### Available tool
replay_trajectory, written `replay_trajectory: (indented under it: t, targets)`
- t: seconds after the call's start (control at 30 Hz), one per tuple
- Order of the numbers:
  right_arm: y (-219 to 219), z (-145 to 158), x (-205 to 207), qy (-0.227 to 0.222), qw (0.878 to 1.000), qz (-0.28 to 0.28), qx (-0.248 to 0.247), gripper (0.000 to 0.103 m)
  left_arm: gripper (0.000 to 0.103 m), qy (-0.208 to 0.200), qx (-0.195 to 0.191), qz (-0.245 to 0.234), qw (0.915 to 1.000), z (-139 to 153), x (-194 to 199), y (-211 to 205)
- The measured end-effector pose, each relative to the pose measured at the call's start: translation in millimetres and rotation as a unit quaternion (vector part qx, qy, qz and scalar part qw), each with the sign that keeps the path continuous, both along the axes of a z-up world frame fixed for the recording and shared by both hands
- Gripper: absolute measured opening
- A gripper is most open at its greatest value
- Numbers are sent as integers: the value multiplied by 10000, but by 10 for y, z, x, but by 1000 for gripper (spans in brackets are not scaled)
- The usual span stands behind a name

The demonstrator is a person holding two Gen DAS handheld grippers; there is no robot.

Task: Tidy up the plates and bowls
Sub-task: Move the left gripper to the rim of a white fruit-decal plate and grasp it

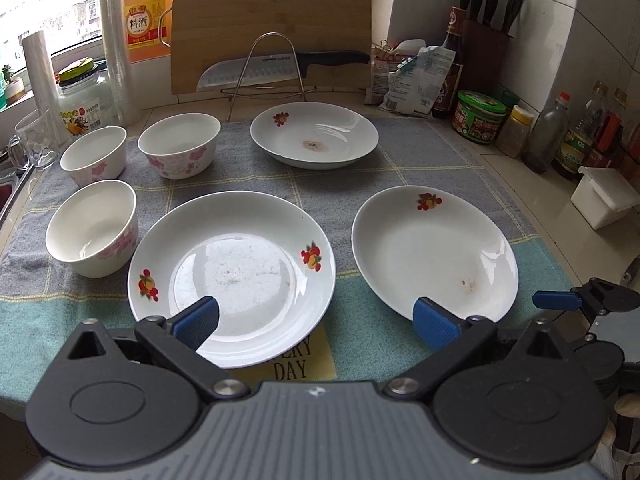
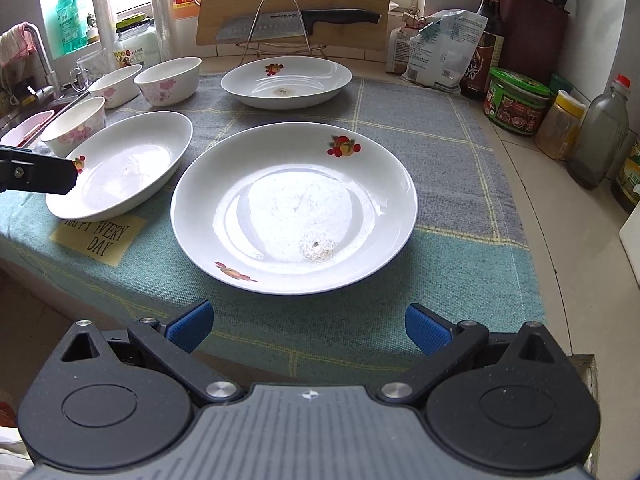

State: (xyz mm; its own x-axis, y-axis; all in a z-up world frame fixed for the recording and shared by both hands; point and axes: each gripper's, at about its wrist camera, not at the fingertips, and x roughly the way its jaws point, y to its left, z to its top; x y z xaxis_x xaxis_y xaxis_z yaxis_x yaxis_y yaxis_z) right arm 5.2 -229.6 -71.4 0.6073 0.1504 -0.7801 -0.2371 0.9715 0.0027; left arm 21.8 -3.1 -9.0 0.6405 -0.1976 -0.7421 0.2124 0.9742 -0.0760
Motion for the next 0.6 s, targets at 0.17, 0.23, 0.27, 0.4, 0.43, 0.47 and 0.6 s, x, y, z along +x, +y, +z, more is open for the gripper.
replay_trajectory:
  t: [0.17,0.23,0.27,0.4,0.43,0.47,0.6]
  targets:
    - [14,-79,114,64,10000,-29,-26,103,102,-67,-70,-248,9996,-11,151,-12]
    - [18,-105,154,75,10000,-16,-35,103,102,-52,-77,-348,9994,-7,217,-26]
    - [20,-116,176,85,10000,-29,-39,103,102,-47,-52,-382,9992,-6,252,-34]
    - [22,-162,249,126,9999,-32,-8,103,102,-47,-1,-561,9984,-7,366,-76]
    - [26,-173,263,133,9999,-15,7,103,102,-40,10,-620,9981,-13,399,-85]
    - [30,-180,272,126,9999,15,16,103,102,-34,21,-671,9977,-20,429,-94]
    - [68,-216,312,157,9998,116,-61,103,102,28,32,-861,9963,-45,560,-122]
